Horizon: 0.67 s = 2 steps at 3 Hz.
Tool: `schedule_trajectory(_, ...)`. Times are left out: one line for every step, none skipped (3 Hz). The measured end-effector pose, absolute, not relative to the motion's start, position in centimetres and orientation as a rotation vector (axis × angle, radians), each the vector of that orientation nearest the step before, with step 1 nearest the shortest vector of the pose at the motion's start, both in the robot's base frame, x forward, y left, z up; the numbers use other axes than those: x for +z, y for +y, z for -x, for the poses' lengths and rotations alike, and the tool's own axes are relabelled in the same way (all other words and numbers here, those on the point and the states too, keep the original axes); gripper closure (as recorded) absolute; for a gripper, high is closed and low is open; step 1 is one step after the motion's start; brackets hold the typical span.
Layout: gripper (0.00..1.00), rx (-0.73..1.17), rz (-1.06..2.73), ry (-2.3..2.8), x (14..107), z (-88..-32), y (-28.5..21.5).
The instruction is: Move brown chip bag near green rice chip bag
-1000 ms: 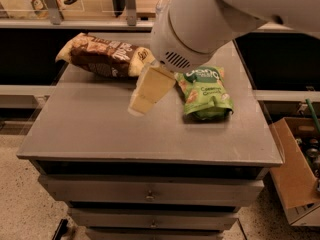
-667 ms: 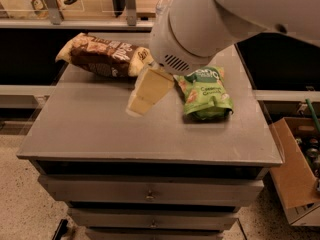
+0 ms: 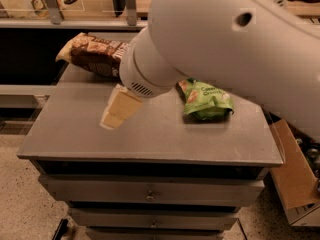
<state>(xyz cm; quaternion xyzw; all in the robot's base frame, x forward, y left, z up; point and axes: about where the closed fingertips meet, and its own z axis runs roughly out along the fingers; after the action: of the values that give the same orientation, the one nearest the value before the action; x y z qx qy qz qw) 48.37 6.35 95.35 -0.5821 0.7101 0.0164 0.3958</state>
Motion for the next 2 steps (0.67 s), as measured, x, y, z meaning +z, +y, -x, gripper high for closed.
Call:
schedule_trajectory(0.00,0.066,1.485,1.791,92.8,-49.9,9.0)
schedule_trajectory(0.00,0.135,1.468,1.769,90.7,-52.9,10.5)
